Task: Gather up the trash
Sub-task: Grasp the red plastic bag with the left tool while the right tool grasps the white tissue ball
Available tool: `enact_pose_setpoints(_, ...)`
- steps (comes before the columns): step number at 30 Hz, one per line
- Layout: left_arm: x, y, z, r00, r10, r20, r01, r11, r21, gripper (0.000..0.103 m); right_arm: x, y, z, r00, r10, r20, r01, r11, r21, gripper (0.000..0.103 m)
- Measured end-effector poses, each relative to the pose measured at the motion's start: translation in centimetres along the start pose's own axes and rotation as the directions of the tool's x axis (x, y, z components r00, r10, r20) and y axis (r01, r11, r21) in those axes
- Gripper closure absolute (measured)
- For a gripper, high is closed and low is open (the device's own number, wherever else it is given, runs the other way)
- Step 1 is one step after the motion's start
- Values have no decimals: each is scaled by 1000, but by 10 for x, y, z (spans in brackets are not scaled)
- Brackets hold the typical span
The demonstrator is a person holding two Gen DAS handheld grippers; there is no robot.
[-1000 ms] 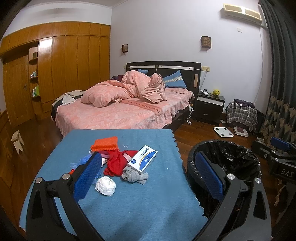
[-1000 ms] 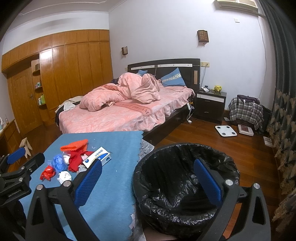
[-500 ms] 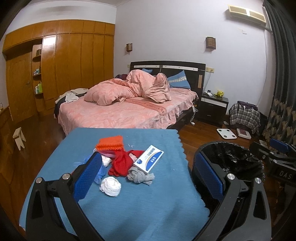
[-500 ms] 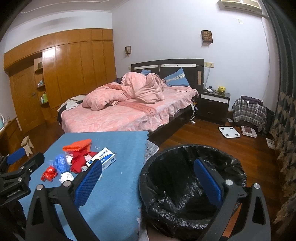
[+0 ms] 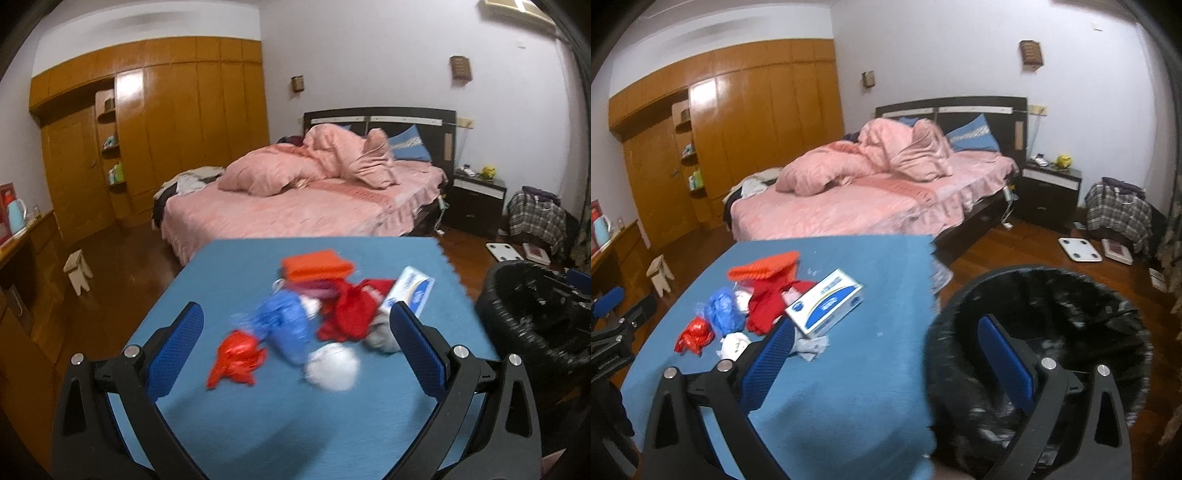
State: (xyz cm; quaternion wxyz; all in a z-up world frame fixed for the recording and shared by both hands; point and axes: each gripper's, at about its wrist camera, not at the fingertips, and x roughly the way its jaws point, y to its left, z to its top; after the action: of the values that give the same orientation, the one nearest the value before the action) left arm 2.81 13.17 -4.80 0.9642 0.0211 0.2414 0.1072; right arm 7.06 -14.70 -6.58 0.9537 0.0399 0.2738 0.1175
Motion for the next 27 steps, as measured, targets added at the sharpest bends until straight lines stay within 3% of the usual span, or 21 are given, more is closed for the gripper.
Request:
enact_pose_setpoints(10,31,61,-25,994,81,-71,-82,996,-24,5,58,72,-16,988,124,-93,-129,990,-49,8)
enact_pose_setpoints(18,48,91,-43,989,93,-117,-99,994,-49,5,99,132,-34,961,200,-191,-224,968,-112,11)
enact_pose_setpoints(27,68,110,-58,982,93,-164,-111,989,-99,5,126,161,-54,938,192,-290,-244,957,-156,21)
